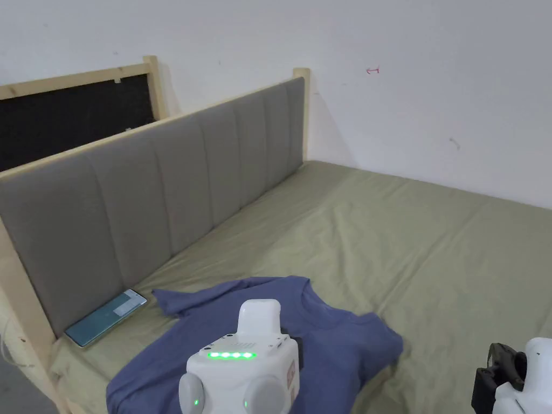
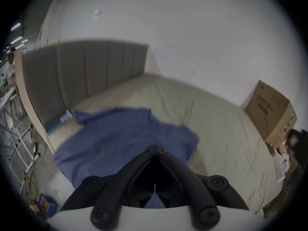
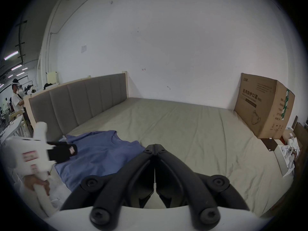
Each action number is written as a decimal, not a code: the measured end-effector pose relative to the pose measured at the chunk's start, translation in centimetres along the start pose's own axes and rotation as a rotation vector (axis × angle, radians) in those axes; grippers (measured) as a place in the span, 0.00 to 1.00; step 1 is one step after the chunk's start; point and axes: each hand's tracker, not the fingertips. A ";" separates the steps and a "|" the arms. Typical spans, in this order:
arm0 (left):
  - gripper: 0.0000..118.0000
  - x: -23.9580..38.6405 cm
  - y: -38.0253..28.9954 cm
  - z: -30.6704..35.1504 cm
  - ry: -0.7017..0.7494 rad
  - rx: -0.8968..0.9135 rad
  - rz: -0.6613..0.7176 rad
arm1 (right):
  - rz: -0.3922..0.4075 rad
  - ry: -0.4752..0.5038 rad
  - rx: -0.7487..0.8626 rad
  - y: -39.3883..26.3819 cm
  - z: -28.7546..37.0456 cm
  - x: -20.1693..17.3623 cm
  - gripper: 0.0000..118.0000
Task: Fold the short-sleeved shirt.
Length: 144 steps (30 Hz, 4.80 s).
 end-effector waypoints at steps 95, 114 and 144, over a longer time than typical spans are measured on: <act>0.84 11.2 1.5 -12.7 -0.192 -0.407 -0.122 | -0.248 -0.308 -0.310 -5.9 -1.4 17.9 0.00; 0.02 14.3 0.2 -15.9 -0.089 -0.466 -0.195 | -0.368 -0.213 -0.399 -6.0 -5.1 26.8 0.00; 0.02 14.1 6.5 -9.5 -0.205 -0.318 -0.234 | -0.387 -0.095 -0.714 0.1 -24.9 41.0 0.01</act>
